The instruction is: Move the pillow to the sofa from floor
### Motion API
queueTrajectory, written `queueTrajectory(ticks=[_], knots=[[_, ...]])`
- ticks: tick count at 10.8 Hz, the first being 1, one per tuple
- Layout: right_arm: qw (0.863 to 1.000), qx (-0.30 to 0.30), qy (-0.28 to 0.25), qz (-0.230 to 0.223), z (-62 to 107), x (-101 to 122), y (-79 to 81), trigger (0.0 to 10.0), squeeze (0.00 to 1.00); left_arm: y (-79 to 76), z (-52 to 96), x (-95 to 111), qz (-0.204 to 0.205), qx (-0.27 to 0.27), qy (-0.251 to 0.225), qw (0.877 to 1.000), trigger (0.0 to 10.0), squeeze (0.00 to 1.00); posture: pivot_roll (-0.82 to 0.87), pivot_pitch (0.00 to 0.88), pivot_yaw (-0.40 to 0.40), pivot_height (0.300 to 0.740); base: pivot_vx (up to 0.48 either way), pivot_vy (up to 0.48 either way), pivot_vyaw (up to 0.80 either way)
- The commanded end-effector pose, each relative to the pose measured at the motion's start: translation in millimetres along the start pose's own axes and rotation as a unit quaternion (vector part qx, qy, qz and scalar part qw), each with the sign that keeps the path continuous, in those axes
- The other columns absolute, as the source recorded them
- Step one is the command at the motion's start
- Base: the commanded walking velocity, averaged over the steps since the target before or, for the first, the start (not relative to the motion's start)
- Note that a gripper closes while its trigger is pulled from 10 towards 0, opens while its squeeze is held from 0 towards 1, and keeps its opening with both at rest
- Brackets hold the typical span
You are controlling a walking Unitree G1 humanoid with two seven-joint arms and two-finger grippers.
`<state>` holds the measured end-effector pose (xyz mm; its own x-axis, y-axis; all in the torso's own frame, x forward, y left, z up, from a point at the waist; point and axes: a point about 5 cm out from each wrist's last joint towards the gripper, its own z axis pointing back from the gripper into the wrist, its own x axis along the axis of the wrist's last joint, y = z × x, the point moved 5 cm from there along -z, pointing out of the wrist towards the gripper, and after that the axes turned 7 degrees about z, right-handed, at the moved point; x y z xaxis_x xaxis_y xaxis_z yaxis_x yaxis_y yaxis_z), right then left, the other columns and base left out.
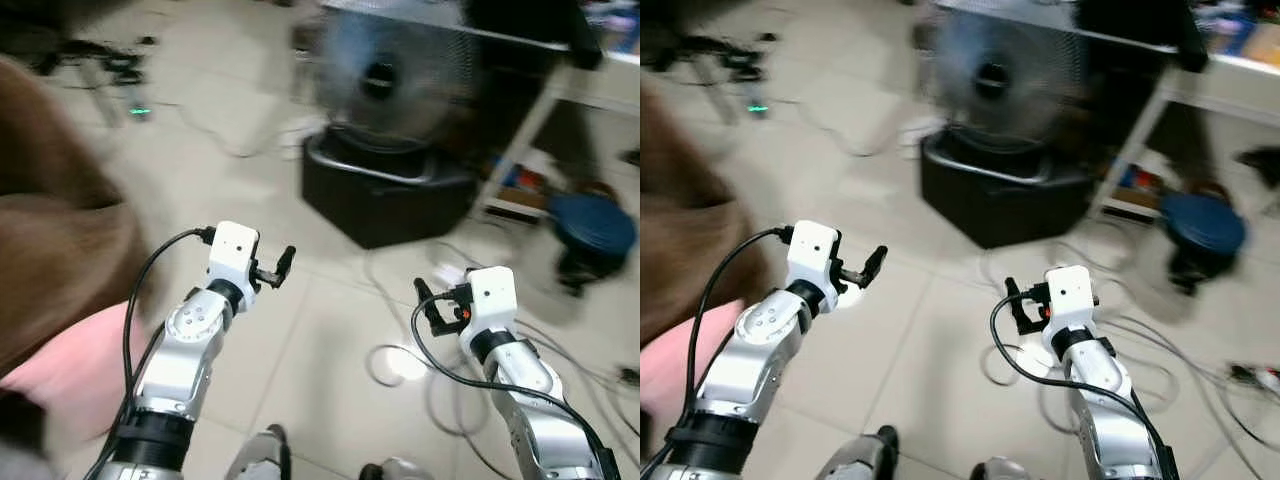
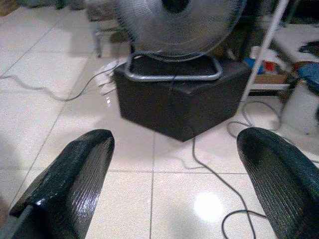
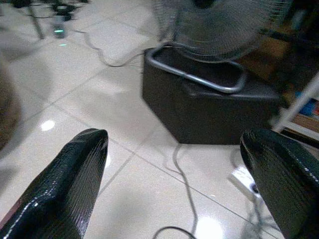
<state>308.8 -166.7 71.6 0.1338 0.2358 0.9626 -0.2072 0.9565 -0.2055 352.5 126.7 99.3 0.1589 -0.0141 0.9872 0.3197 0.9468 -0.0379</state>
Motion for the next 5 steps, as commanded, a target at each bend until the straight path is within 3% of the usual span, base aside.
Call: queueTrajectory(ticks=[1,5], knots=[[1.000,0.000,0.009,-0.005,1.1,-3.9,-0.9,10.0,0.00,2.2,1.1,-3.1,0.004,0.006,0.006,1.000,10.0,0.00,0.01,0.132,-0.045,0.732,0.000,0.000,0.61],[1.000,-0.007,0.020,-0.018,0.3,-7.5,-1.6,10.0,0.00,5.9,2.6,-2.7,0.014,0.015,0.002,1.000,10.0,0.00,0.02,0.130,-0.047,0.732,0.000,0.000,0.59]])
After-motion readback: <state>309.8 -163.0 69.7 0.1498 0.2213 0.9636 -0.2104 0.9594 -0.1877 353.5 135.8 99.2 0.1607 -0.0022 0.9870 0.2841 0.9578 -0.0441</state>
